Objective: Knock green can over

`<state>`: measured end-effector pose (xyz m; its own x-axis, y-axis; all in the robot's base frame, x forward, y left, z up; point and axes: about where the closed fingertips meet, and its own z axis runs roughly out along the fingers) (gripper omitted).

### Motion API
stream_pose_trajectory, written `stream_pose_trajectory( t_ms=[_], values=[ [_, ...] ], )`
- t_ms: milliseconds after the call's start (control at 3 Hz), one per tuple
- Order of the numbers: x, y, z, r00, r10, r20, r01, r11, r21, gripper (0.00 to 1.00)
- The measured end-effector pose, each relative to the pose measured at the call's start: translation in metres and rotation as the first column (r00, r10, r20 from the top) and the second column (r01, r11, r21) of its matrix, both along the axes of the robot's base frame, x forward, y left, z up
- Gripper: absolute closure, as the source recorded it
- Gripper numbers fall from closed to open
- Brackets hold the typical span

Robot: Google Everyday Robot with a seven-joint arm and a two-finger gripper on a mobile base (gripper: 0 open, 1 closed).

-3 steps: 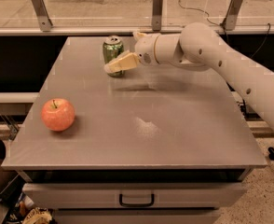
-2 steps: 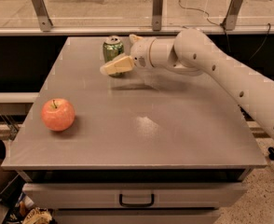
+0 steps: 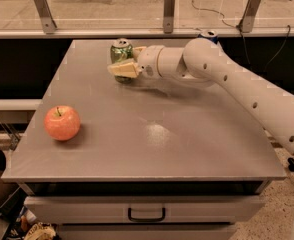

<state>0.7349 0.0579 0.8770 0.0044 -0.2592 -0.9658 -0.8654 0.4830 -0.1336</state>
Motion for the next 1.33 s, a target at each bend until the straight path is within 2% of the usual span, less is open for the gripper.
stream_pose_trajectory(
  t_ms=[667,1000,1333],
  values=[
    [-0.0011,0.0054,-0.0009,1.0,0.008,-0.002,-0.008,1.0,0.001,0.85],
    [-0.0016,0.008,-0.0013,0.9999,0.012,-0.002,-0.012,1.0,0.001,1.0],
    [-0.0017,0.0082,-0.0013,0.9999,0.012,-0.002,-0.012,1.0,0.001,1.0]
  ],
)
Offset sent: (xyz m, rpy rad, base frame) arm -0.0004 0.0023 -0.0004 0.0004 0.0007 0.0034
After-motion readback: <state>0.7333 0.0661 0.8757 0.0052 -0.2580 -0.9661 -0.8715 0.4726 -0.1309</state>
